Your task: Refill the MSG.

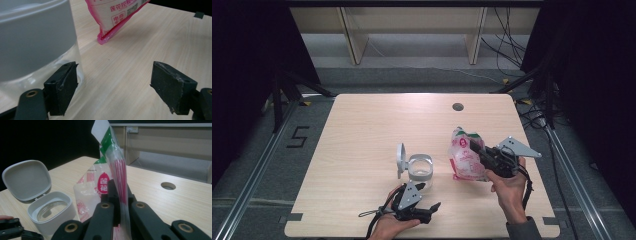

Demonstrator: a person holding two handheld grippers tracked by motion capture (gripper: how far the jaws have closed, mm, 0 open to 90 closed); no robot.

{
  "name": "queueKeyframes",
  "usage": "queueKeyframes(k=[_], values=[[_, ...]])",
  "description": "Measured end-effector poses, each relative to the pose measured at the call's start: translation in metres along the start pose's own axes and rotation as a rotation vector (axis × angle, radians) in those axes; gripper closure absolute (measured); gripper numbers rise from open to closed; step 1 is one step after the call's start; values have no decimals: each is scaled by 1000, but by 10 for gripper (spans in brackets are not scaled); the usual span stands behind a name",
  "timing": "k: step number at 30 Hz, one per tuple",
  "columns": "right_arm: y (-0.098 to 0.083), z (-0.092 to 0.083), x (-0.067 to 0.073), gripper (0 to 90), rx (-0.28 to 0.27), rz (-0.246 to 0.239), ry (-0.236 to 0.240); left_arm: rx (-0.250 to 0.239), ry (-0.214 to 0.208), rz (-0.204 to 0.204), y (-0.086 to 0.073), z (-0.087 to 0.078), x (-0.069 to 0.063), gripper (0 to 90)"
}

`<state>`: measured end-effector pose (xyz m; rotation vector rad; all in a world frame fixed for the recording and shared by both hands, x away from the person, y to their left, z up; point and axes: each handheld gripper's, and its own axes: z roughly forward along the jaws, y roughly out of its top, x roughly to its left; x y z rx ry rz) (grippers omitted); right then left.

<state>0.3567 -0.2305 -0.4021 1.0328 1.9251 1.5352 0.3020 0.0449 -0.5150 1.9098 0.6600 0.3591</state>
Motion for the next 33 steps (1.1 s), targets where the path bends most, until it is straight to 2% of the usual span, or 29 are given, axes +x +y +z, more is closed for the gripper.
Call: queueKeyframes(k=[2,4,5,6,7,10,11,13,15,16,17,18,19,20,21,23,24,25,26,27,28,29,30,31,32,33], values=[[2,-2,2,900,-7,-22,4,9,-5,15,3,5,-4,216],[4,-4,7,900,1,-8,17,12,-30,15,5,9,-8,216],[5,-5,8,900,-2,-16,17,17,-32,29,6,10,-10,216],[6,-4,9,900,-17,-31,34,13,-30,28,8,11,-12,216],[7,-5,11,900,-13,-21,42,9,-24,15,9,13,-13,216],[12,-9,18,900,-31,3,60,7,-19,13,13,14,-14,217],[14,-10,20,900,-36,-10,76,-2,-14,16,15,14,-14,217],[18,-11,23,900,-58,-41,77,-4,-1,11,17,16,-14,217],[21,-13,27,900,-62,-39,89,-3,14,16,19,18,-14,221],[22,-15,32,900,-50,-23,96,-1,18,17,20,19,-15,222],[22,-14,32,900,-69,-45,105,2,17,19,20,20,-14,222],[23,-15,34,900,-55,-42,95,15,21,23,20,20,-13,225],[24,-15,36,900,-56,-33,112,24,14,18,20,21,-13,229],[24,-15,37,900,-53,-39,110,21,21,23,21,21,-14,233],[24,-15,39,900,-66,-25,119,21,20,32,20,22,-13,235],[25,-15,40,900,-70,-45,129,22,29,28,20,25,-13,242],[25,-16,43,900,-61,-22,136,34,47,42,20,25,-12,249],[25,-16,44,900,-66,-22,144,30,43,32,20,27,-13,256],[26,-17,45,900,-66,-22,149,47,57,55,21,27,-12,260],[26,-17,47,900,-73,-14,157,43,54,52,21,28,-12,266],[27,-18,48,900,-74,-30,158,27,71,55,22,29,-13,273],[27,-19,50,900,-72,-29,165,30,67,41,22,30,-14,290],[28,-19,51,900,-65,-21,164,35,64,30,23,31,-14,319],[28,-19,52,900,-74,-43,168,24,71,31,23,32,-15,347],[28,-19,54,900,-78,-34,181,30,72,46,24,32,-15,384],[29,-20,55,900,-66,-30,180,21,69,38,24,34,-15,413]])
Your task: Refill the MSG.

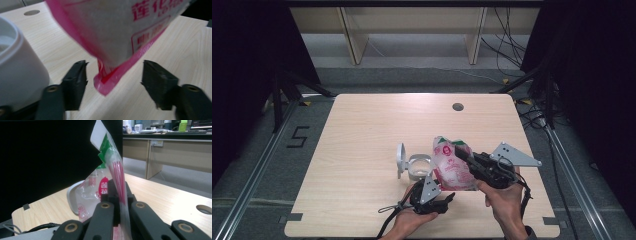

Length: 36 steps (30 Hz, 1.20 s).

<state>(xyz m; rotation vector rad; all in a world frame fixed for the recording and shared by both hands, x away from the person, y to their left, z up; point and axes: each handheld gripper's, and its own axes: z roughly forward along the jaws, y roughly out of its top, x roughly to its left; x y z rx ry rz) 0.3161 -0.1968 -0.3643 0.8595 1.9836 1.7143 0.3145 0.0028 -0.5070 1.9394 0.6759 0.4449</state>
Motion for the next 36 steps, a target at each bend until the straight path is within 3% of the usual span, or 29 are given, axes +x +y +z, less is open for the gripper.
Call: queueKeyframes(k=[5,6,7,10,12,16,20,21,23,25,29,34,36], values=[[0,1,3,900,-5,-10,1,-21,-5,30,1,4,0,662],[0,1,3,900,12,-17,-6,-20,-6,32,1,4,-1,689],[0,2,3,900,-9,-16,-5,-19,2,25,1,4,-2,700],[0,3,0,900,3,-7,-13,-20,-4,12,2,5,-5,714],[2,4,0,900,3,-13,-38,-27,15,37,3,6,-9,724],[7,7,-6,900,-9,-16,-46,-46,13,0,7,8,-14,732],[10,11,-5,900,-1,12,-34,-77,23,-22,10,12,-19,735],[12,13,-6,900,-11,-5,-26,-77,36,-53,10,12,-22,735],[15,15,-4,900,-3,-16,-29,-100,32,-74,10,12,-22,735],[18,19,-5,900,-11,-37,-24,-118,75,-77,10,11,-25,734],[22,25,-3,900,-4,-21,-22,-140,89,-118,9,12,-26,735],[21,36,-3,900,15,-36,-22,-178,82,-118,6,17,-27,735],[22,37,-4,900,13,-55,-30,-186,106,-125,6,17,-29,736]])
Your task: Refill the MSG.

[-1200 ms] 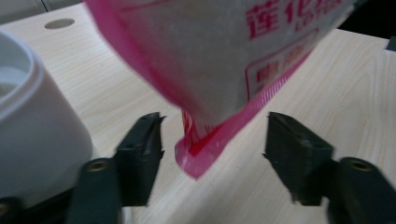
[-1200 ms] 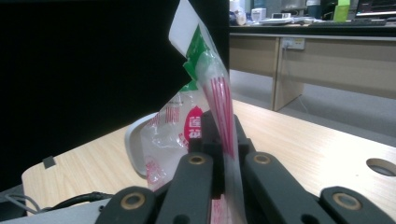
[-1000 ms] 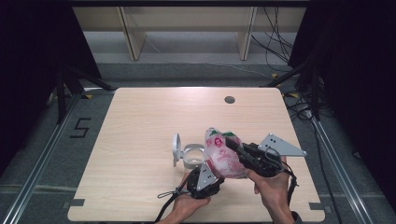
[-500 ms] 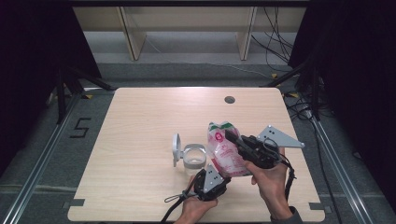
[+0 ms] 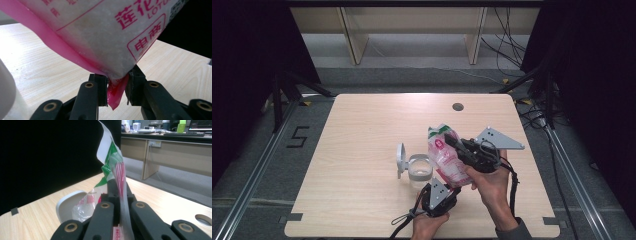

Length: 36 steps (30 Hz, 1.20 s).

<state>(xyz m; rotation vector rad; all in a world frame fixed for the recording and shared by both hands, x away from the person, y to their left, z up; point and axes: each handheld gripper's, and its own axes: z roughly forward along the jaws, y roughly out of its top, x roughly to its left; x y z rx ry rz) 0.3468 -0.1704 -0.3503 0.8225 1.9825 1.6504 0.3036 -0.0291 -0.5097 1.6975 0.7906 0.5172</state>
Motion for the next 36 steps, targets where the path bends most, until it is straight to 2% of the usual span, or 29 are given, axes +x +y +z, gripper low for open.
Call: queueKeyframes(k=[1,5,7,9,10,11,12,13,14,18,20,21,22,24,25,27,28,30,31,32,33,34,35,36], values=[[1,2,1,900,5,27,6,-6,2,-6,0,0,-1,736],[3,4,1,900,10,15,6,-41,28,-31,-1,2,-5,736],[4,7,2,900,8,16,15,-31,35,-32,-1,1,-4,737],[5,9,1,900,7,-12,-3,-51,25,-50,-1,4,-4,737],[5,10,3,900,18,13,-3,-56,22,-56,-2,4,-4,737],[5,13,2,900,12,2,6,-61,21,-56,-1,5,-5,737],[6,15,1,900,10,-21,-3,-61,24,-56,-1,5,-6,739],[6,15,3,900,18,4,0,-46,30,-59,-1,4,-8,740],[5,16,4,900,23,7,-8,-54,31,-67,-1,5,-9,741],[6,21,4,900,27,-26,-9,-60,11,-86,-1,9,-8,743],[5,23,6,900,41,-17,-18,-65,5,-91,-1,10,-7,744],[5,26,6,900,30,-27,-10,-66,-4,-99,-1,10,-7,745],[5,26,5,900,26,-42,-23,-66,-7,-107,-1,11,-6,745],[5,28,8,900,38,-22,-28,-69,-3,-100,0,11,-6,746],[5,30,8,900,39,-31,-15,-70,-1,-93,0,11,-6,747],[5,33,11,900,39,-40,-21,-79,-9,-94,0,12,-6,747],[5,35,8,900,30,-84,-27,-78,-7,-92,0,12,-6,748],[4,38,12,900,48,-38,-3,-74,-5,-79,-1,12,-6,750],[4,39,12,900,56,-42,-10,-78,-7,-82,-1,12,-6,750],[3,41,14,900,45,-49,3,-78,-10,-85,-1,12,-6,751],[3,42,14,900,56,-48,9,-78,-12,-82,-1,12,-5,751],[4,42,14,900,59,-63,-2,-76,-13,-80,0,12,-5,752],[4,42,16,900,66,-39,1,-77,-15,-80,0,11,-5,753],[4,43,16,900,66,-56,2,-80,-16,-79,0,11,-5,753]])
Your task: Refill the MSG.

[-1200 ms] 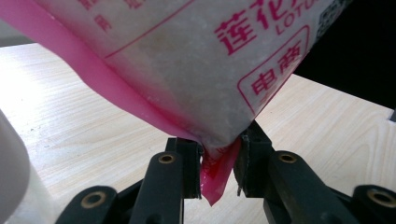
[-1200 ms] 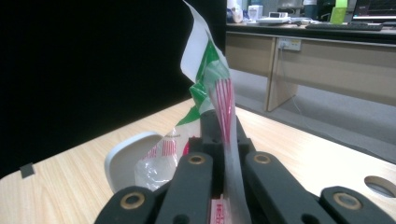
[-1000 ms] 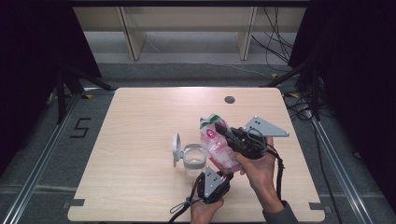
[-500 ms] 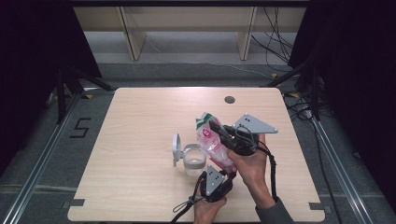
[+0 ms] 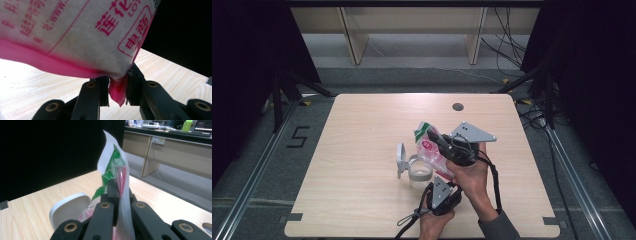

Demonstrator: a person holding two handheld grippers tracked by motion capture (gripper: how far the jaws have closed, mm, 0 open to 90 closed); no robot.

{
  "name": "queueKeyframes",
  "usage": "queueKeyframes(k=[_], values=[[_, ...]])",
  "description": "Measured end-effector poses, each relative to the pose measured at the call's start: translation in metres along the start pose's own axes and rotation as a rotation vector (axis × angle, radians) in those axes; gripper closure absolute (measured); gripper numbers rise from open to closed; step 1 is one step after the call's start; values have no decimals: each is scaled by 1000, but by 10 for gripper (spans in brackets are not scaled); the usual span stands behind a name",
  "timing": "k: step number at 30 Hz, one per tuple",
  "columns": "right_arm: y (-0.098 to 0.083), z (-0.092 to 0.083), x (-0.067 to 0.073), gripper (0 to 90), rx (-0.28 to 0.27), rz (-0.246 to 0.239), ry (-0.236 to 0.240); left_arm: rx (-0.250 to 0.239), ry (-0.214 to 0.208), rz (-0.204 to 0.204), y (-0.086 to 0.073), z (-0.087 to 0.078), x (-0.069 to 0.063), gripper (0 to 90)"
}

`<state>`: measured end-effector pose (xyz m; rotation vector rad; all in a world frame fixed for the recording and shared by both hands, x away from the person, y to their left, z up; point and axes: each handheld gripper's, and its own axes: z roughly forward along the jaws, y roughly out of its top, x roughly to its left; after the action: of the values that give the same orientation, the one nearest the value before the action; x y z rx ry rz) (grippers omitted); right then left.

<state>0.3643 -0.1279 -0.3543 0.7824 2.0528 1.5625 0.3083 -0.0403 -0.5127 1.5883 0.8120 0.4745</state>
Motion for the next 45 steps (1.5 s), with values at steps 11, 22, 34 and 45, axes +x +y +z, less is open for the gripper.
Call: queueKeyframes(k=[11,22,34,45], values=[[0,7,0,900,3,-16,-3,-2,-5,-16,0,3,2,755],[1,13,7,900,49,-60,-19,-4,-21,-35,1,7,2,759],[-2,19,8,900,72,-107,-17,-7,-34,-35,0,10,1,761],[-2,21,11,900,71,-116,-22,-10,-49,-36,1,13,2,762]])
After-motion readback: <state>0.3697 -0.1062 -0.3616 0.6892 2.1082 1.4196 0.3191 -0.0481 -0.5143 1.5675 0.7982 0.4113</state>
